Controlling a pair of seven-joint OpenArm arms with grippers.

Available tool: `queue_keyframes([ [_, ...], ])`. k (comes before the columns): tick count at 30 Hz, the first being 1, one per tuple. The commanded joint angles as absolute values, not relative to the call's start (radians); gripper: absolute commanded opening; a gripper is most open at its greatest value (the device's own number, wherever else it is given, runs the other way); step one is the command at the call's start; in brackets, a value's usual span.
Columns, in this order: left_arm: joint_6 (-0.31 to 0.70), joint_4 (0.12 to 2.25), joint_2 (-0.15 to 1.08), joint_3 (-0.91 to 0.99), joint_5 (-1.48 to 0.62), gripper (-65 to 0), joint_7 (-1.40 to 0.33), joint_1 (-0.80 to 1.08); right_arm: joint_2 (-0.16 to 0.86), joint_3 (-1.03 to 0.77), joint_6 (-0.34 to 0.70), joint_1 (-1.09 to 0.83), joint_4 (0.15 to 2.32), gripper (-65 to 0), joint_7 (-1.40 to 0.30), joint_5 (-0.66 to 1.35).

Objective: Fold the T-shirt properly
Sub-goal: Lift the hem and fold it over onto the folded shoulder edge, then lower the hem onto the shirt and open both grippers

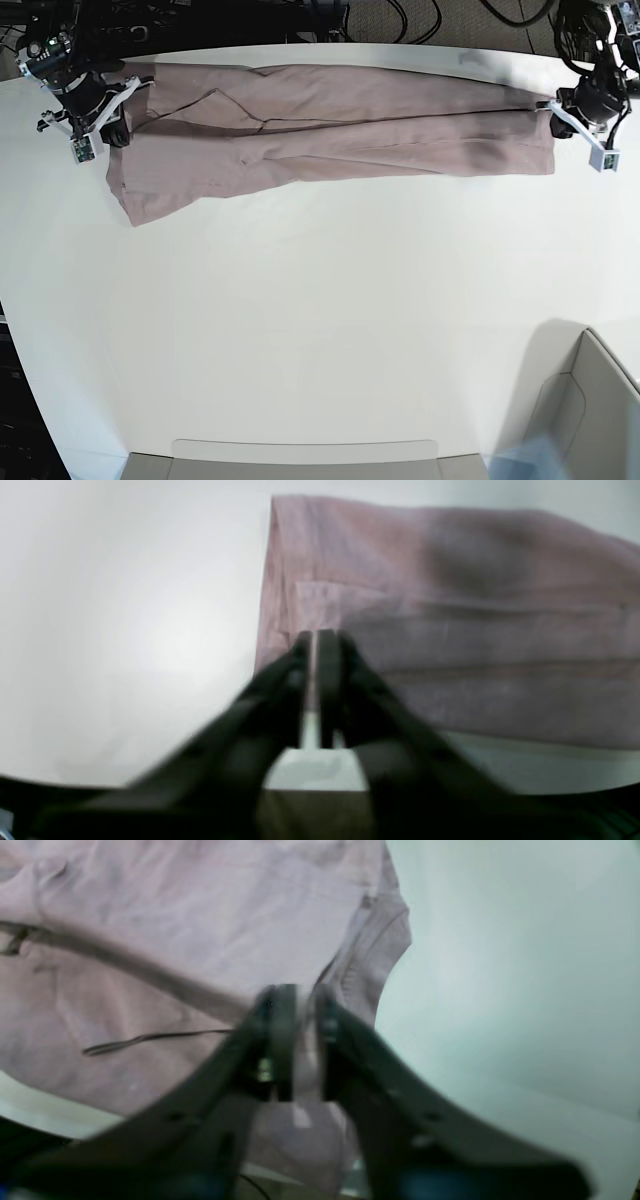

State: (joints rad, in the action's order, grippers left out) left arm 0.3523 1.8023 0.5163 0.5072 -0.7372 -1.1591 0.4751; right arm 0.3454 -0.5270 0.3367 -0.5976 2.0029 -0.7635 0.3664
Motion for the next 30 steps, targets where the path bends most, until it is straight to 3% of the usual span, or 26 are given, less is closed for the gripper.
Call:
queue_keyframes([
  [1,0.352,1.831,0.536,0.521,-0.748,-51.5,-1.142,0.472,0.36,-0.532,0.331,-0.595,2.018,-49.5,-0.743,0.374],
  [4,0.352,1.842,0.536,0.513,-0.748,-51.1,-1.142,0.466,0.36,-0.529,0.331,-0.59,2.018,-40.0,-0.743,0.374],
  [7,0.352,1.833,0.542,0.493,-0.748,-51.1,-1.142,0.456,0.364,-0.507,0.331,-0.585,2.015,-36.1,-0.743,0.374],
  [11,0.351,1.807,0.596,0.41,-0.746,-51.0,-1.15,0.406,0.367,-0.47,0.331,-0.585,2.015,-36.2,-0.743,0.374],
  [17,0.355,1.575,0.641,0.325,-0.748,-51.0,-1.142,0.294,0.366,-0.43,0.331,-0.584,1.991,-36.2,-0.742,0.374],
  [30,0.361,1.512,0.638,0.308,-0.753,-51.0,-1.142,0.312,0.367,-0.432,0.331,-0.567,1.971,-36.2,-0.742,0.371],
])
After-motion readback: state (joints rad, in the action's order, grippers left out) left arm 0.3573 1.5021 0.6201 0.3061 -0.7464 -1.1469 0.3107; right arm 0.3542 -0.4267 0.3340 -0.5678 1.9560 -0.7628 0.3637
